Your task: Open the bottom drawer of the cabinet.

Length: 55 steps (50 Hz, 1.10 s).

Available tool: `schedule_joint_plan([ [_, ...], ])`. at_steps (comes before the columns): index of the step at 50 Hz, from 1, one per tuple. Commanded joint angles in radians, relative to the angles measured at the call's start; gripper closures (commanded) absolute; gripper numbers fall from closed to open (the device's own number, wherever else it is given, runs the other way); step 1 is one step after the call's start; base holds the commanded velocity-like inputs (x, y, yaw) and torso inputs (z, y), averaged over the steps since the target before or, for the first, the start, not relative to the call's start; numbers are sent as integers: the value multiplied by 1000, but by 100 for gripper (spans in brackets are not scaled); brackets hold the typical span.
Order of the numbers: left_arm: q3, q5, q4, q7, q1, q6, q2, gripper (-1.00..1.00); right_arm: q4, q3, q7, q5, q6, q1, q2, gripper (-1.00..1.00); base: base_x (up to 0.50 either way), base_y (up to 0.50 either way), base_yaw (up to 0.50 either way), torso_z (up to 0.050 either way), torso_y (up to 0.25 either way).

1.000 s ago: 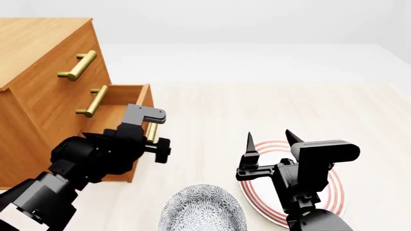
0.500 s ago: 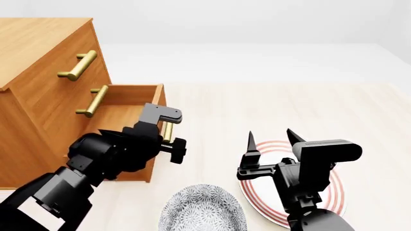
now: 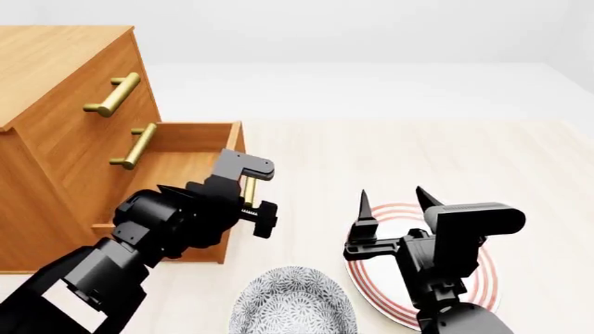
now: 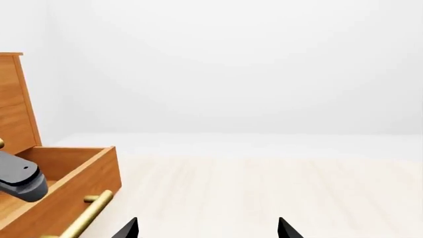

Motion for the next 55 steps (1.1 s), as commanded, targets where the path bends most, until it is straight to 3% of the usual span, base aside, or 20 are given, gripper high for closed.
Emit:
schedule_joint_plan([
  [1,-15,-58,28,81,-13,39,22,-100,1,-3,3,3,2,4,2,-100,0,0,-4,0,0],
  [25,-38,-87,152,58,-8,42,-13,-100,-4,-12,9,6,-1,4,7,-100,-3,0,1,0,4],
  [38,-61,-44,251,-73,5,103,-62,-100,1,-23,10,5,-5,4,5,-100,-3,0,1,2,7],
  [55,-89,-65,321,-117,6,104,-98,-100,2,-29,13,7,-7,5,8,-100,0,0,0,1,2],
])
